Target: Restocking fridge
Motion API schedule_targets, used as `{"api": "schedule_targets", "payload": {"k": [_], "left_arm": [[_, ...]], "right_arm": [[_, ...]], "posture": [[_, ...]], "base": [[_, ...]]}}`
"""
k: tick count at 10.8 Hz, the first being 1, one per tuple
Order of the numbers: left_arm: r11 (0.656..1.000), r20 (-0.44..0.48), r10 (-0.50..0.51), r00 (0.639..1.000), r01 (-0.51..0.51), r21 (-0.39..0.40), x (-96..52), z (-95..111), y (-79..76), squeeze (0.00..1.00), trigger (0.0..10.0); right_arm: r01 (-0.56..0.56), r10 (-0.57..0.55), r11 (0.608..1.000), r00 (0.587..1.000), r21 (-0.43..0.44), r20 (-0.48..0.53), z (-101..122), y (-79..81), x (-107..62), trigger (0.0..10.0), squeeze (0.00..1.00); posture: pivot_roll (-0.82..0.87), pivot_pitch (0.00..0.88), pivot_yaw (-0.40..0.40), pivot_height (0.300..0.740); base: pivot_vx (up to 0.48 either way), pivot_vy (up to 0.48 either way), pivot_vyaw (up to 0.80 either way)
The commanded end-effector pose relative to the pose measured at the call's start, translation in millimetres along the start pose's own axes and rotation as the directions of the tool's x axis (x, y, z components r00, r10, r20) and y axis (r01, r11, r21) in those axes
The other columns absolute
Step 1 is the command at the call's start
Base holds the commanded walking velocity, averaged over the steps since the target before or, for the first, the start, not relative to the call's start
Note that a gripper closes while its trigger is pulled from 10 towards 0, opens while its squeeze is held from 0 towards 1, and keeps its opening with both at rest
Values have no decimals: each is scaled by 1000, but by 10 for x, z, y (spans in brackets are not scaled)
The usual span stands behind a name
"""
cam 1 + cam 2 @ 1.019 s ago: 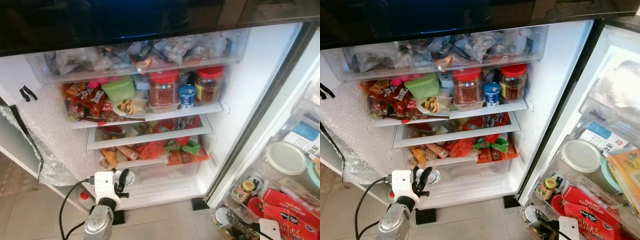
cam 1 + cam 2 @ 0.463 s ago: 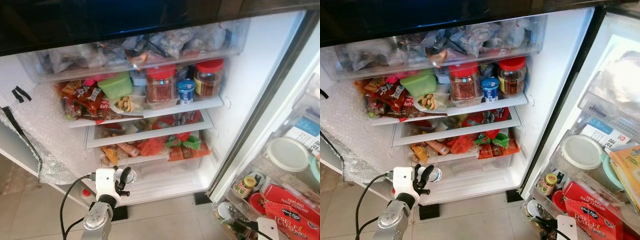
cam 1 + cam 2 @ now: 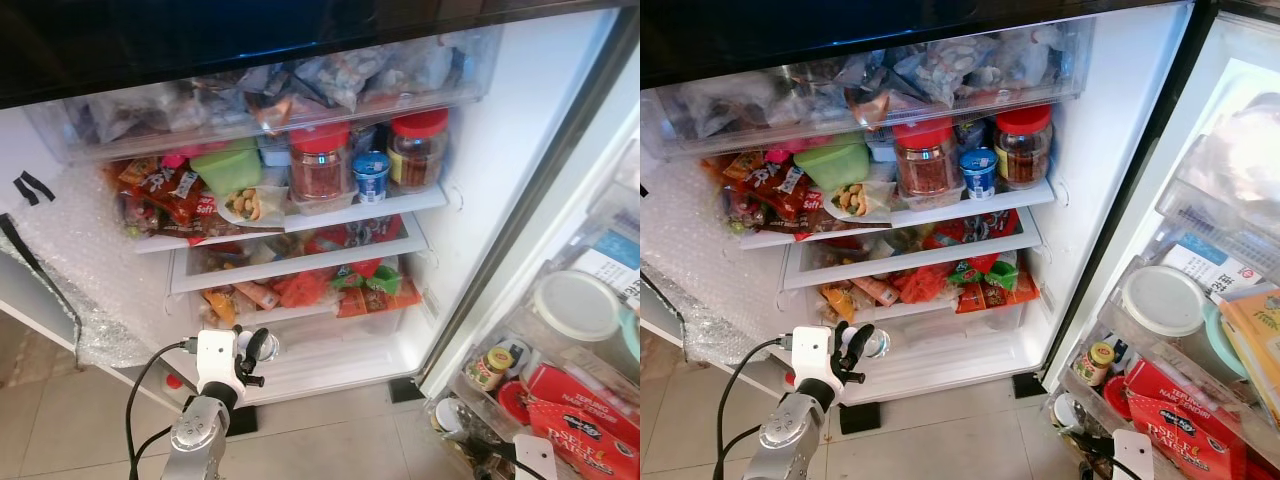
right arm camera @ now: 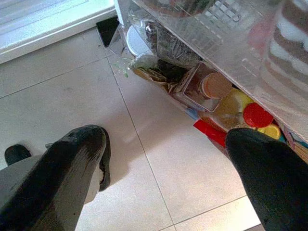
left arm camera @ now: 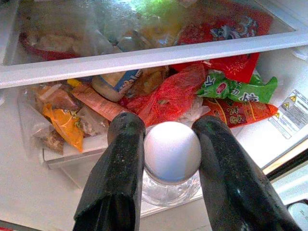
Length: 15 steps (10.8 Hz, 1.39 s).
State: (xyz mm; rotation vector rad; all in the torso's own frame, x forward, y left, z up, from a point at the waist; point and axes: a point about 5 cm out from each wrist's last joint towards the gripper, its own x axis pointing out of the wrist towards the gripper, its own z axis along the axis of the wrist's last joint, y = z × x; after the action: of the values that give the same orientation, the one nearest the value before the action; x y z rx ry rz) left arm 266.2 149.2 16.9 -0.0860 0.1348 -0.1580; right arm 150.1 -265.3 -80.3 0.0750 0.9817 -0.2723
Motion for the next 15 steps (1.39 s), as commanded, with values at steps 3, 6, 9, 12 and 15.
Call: {"api": "schedule_targets", "payload": {"k": [3, 6, 9, 12, 15], "left_arm": [[1000, -1, 7, 1000, -7, 2, -25, 11, 27, 0, 10000], [1000, -2, -1, 1000, 1, 4, -13, 18, 13, 0, 10000], [1000, -2, -8, 1000, 8, 0, -6, 25, -1, 0, 10000], [1000, 37, -26, 999, 26, -4, 15, 107, -43, 0, 10000], [999, 100, -38, 994, 38, 2, 93, 268, -87, 0, 10000]], "right_arm": [[-15, 14, 1000, 1000, -13, -22, -60, 16, -7, 10000, 0], [-16, 16, 1000, 1000, -13, -21, -61, 19, -7, 10000, 0], [-18, 17, 1000, 1000, -14, -18, -54, 23, -6, 10000, 0], [-24, 24, 1000, 1000, 0, -12, -51, 31, -6, 10000, 0], [-30, 30, 1000, 999, -5, -16, -56, 29, -7, 10000, 0]], "posture": [[-125, 152, 53, 740], [-130, 152, 54, 740], [-130, 152, 54, 740], [-131, 153, 55, 740], [-133, 158, 54, 740]], "base": [[250, 0, 0], [257, 0, 267], [84, 0, 0], [0, 0, 0], [0, 0, 0]]}}
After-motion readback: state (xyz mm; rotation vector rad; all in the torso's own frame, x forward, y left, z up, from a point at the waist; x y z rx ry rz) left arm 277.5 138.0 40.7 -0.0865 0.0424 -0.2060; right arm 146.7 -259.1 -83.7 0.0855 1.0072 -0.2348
